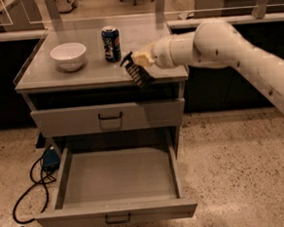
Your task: Pick rxbar chocolate from middle drawer and place on counter
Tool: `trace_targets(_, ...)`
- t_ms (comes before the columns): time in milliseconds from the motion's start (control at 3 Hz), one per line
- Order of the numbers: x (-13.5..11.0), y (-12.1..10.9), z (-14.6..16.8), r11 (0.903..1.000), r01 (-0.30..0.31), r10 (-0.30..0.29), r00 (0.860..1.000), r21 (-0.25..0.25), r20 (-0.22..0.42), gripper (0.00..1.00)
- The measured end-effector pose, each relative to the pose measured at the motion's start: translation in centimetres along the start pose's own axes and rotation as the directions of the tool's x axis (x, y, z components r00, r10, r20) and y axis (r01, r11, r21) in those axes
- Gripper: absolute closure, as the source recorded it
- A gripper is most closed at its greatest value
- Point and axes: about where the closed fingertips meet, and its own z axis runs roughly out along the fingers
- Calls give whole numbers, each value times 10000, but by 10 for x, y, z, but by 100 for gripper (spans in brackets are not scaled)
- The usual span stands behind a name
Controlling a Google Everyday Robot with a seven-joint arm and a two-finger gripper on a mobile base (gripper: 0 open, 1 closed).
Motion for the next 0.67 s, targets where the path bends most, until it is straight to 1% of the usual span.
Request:
trace_targets(333, -139, -28, -60, 9657, 1952, -2177, 9680, 1711, 1247, 100)
trace_targets(667, -225, -48, -84, 9195, 2891, -3329, 9330, 2663, 1365, 100)
